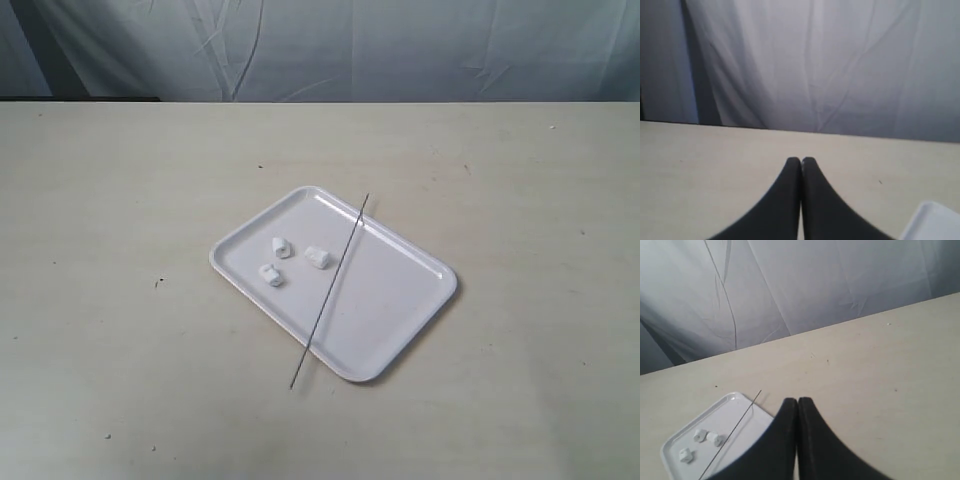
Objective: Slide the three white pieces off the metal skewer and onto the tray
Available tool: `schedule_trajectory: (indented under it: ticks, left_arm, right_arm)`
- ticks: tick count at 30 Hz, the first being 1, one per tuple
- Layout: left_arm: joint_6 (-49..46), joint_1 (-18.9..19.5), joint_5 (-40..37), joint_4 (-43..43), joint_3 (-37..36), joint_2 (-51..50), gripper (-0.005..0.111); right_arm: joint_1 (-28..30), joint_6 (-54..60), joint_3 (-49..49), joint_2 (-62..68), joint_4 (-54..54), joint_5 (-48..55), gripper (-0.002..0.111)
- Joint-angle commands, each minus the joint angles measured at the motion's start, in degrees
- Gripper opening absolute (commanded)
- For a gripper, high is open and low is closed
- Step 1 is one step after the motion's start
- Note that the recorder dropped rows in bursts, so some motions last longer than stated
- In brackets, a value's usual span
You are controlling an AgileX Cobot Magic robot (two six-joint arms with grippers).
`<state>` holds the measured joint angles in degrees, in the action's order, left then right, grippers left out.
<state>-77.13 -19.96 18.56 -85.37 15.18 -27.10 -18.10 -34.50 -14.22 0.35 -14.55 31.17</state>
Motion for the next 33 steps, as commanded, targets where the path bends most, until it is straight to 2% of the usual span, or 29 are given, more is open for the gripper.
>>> schedule_trajectory:
  ticks: [1,7,13,16,17,20,23,25,30,33]
  left_arm:
    - [-0.07,5.17,1.32,0.40,-0.51,5.87,0.000]
    - [-0.07,6.21,7.48,0.40,-0.51,7.40,0.000]
    - [-0.07,6.21,5.22,1.07,-0.51,8.01,0.000]
    - [0.02,6.21,-0.21,12.22,-0.98,9.16,0.000]
    - [0.02,6.21,-3.02,21.06,-1.63,10.58,0.000]
    - [0.63,6.44,-2.95,35.37,-3.54,13.57,0.000]
    - [5.77,7.49,-6.21,35.61,-4.80,15.88,0.000]
    - [9.26,8.59,-8.33,38.67,-5.81,16.76,0.000]
    - [37.88,13.88,-16.83,58.63,-8.51,19.40,0.000]
    - [47.28,16.96,-22.29,66.29,-9.03,21.40,0.000]
  right_arm:
    - [4.82,0.01,0.19,-0.35,5.85,0.48,-0.001]
    - [11.42,0.01,0.19,-0.35,10.59,2.69,-0.001]
    - [15.30,0.01,0.19,-0.35,10.59,2.77,-0.001]
    - [15.41,0.01,0.19,-0.35,10.59,2.95,-0.001]
    - [15.41,0.01,0.19,-0.35,10.59,2.95,-0.001]
    - [15.41,0.01,0.19,-0.35,10.59,2.95,-0.001]
    - [15.41,0.01,0.19,-0.35,10.59,2.95,-0.001]
    - [15.41,0.01,0.19,-0.35,10.59,2.95,-0.001]
    - [15.41,0.01,0.77,-0.35,10.81,2.78,-0.001]
    - [15.41,0.01,2.86,-0.35,11.02,2.52,-0.001]
